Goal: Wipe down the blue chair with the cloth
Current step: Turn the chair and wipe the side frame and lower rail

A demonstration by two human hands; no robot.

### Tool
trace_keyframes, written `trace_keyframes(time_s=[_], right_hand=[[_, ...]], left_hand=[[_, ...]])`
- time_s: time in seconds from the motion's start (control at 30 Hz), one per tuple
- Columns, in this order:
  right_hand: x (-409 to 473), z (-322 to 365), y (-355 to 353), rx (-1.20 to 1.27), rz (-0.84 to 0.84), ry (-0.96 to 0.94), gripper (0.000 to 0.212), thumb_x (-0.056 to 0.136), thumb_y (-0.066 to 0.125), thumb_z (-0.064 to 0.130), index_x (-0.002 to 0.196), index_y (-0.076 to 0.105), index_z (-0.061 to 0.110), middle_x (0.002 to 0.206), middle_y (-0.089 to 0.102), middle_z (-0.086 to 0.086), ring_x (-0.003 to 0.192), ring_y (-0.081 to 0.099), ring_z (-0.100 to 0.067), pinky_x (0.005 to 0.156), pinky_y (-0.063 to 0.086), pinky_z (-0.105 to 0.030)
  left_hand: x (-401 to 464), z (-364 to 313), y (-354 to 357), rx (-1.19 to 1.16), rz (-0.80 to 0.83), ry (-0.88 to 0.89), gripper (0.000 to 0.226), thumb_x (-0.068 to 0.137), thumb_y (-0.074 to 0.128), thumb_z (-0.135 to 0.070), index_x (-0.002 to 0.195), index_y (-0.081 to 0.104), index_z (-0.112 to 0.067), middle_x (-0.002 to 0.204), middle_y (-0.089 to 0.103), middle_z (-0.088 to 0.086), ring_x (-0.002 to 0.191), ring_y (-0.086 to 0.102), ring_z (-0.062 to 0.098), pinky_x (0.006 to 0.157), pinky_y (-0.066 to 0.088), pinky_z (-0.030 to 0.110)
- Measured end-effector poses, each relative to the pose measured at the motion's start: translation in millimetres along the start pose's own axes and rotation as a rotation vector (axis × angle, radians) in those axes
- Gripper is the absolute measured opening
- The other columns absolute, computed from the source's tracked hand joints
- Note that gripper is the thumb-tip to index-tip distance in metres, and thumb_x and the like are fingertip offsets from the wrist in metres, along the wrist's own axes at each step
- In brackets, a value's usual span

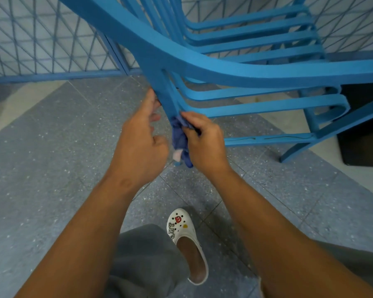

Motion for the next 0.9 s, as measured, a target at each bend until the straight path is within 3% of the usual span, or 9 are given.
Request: trace_keyframes(time_s=[0.07,0.17,0.27,0.33,0.47,0.53,0.67,0.8,0.9], right_hand=[[12,30,-4,0.052,-0.042,-0.124,0.031,0.094,0.06,0.001,0.121,0.073,0.009,0.122,0.071,0.0,0.113,0.065,-0.01,0.1,0.052,-0.03],[19,51,-5,0.067,-0.098,-0.205,0.035,0.093,0.06,-0.002,0.124,0.072,0.01,0.125,0.07,0.0,0.117,0.063,-0.011,0.103,0.05,-0.029],[11,19,4,-0.017,-0.101,-0.182,0.038,0.091,0.059,-0.006,0.124,0.072,0.007,0.121,0.072,-0.005,0.113,0.066,-0.014,0.099,0.052,-0.029],[6,-8,14,-0.084,-0.073,-0.086,0.037,0.091,0.059,-0.007,0.122,0.073,0.007,0.117,0.073,-0.006,0.107,0.067,-0.015,0.094,0.054,-0.031],[4,-34,16,-0.117,0.047,0.09,0.026,0.088,0.055,-0.011,0.077,0.069,0.007,0.071,0.063,0.008,0.068,0.057,0.004,0.063,0.04,-0.019],[9,-29,11,-0.188,0.12,0.098,0.029,0.088,0.057,-0.007,0.069,0.058,0.015,0.062,0.052,0.009,0.061,0.048,-0.003,0.059,0.031,-0.027],[17,-3,4,-0.121,0.047,-0.056,0.013,0.096,0.064,0.01,0.098,0.077,0.008,0.096,0.068,-0.005,0.089,0.062,-0.016,0.074,0.045,-0.027],[9,4,12,-0.007,-0.091,-0.109,0.025,0.095,0.067,0.01,0.119,0.075,0.008,0.111,0.066,-0.006,0.099,0.066,-0.017,0.088,0.054,-0.027],[8,-15,22,-0.009,-0.15,-0.083,0.029,0.095,0.067,0.005,0.123,0.073,0.007,0.111,0.066,-0.008,0.099,0.067,-0.019,0.089,0.056,-0.032]], left_hand=[[-2,-1,0,-0.016,0.007,0.023,0.099,0.078,0.054,0.008,0.141,0.023,-0.062,0.131,0.051,-0.035,0.119,0.053,-0.006,0.097,0.044,0.011],[-1,1,-2,0.0,0.02,0.045,0.095,0.078,0.05,0.015,0.148,0.034,-0.046,0.126,0.055,-0.036,0.115,0.054,-0.012,0.093,0.042,0.005],[-1,4,-2,0.003,0.023,0.023,0.096,0.08,0.053,0.012,0.149,0.029,-0.051,0.128,0.048,-0.043,0.123,0.049,-0.011,0.102,0.037,0.008],[0,8,1,-0.019,0.016,-0.007,0.096,0.081,0.053,0.012,0.153,0.027,-0.046,0.138,0.05,-0.031,0.129,0.049,0.0,0.106,0.039,0.017],[-2,9,12,-0.05,0.03,-0.045,0.094,0.085,0.056,0.01,0.145,0.02,-0.055,0.142,0.046,-0.024,0.127,0.049,0.002,0.103,0.041,0.019],[-2,11,15,-0.037,0.047,-0.054,0.092,0.088,0.057,0.007,0.14,0.019,-0.059,0.142,0.045,-0.026,0.126,0.049,0.001,0.098,0.04,0.013],[0,16,21,-0.05,0.108,-0.063,0.08,0.09,0.054,0.006,0.135,0.033,-0.058,0.127,0.05,-0.039,0.114,0.053,-0.011,0.087,0.039,-0.001],[4,22,23,-0.108,0.099,-0.062,0.07,0.088,0.05,0.014,0.135,0.051,-0.039,0.115,0.064,-0.027,0.105,0.06,-0.011,0.084,0.045,0.004],[6,26,21,-0.065,0.121,-0.07,0.085,0.086,0.047,0.017,0.128,0.04,-0.057,0.114,0.053,-0.048,0.111,0.051,-0.021,0.089,0.037,-0.001]])
Point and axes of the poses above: each hand's wrist, its own x-axis towards the middle knuckle, its own y-axis out of the palm, z = x × y, the point moved 3 cm from there along x, towards the middle knuckle
